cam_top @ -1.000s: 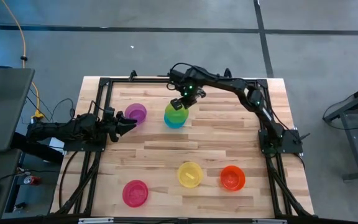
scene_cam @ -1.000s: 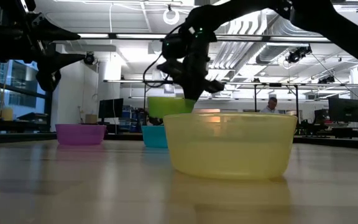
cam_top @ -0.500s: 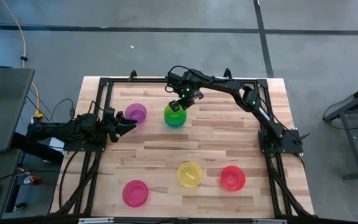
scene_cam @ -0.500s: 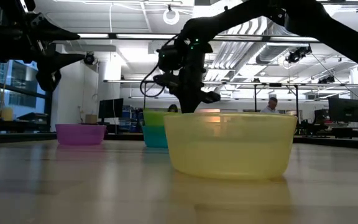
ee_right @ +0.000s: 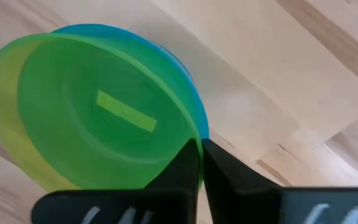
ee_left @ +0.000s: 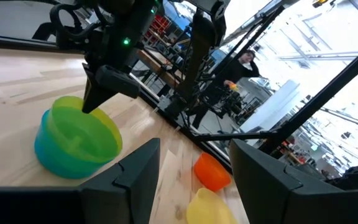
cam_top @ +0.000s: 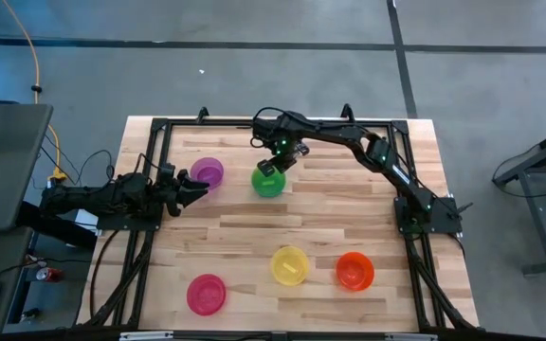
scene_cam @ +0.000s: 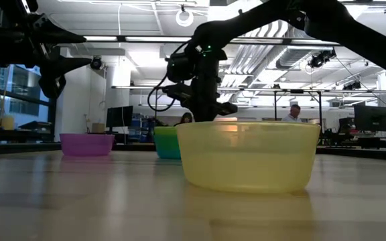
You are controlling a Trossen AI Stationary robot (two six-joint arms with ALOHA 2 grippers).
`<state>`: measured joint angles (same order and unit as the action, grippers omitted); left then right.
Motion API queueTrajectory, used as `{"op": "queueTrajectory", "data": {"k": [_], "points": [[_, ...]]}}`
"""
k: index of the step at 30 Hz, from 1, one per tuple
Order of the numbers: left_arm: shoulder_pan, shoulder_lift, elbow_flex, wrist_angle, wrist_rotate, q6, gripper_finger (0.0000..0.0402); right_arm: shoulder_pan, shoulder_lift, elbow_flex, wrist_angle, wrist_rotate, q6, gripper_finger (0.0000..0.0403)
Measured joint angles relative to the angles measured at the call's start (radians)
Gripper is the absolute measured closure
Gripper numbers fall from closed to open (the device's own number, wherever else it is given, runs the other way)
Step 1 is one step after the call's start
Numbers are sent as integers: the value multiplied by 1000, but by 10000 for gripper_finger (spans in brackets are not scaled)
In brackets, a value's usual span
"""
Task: Nest bowls inside each other
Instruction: Stack the green bowl on the blue bowl, then stack the violet bowl on the green bowl
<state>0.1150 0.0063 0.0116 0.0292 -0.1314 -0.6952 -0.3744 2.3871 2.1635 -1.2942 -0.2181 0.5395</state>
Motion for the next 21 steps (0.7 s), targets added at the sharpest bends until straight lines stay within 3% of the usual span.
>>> {"op": "queueTrajectory", "data": {"k": [11,15,18,21], "points": [[0,0,0,0,-1,0,218,5,-2,18,-25,7,-3,215],[0,9,2,-1,-48,72,218,4,-10,103,-64,39,-37,203],[6,40,14,-11,-157,111,218,4,-10,193,-112,60,-83,206],[22,82,34,-68,-229,144,218,3,-82,140,-71,57,-113,214]]}}
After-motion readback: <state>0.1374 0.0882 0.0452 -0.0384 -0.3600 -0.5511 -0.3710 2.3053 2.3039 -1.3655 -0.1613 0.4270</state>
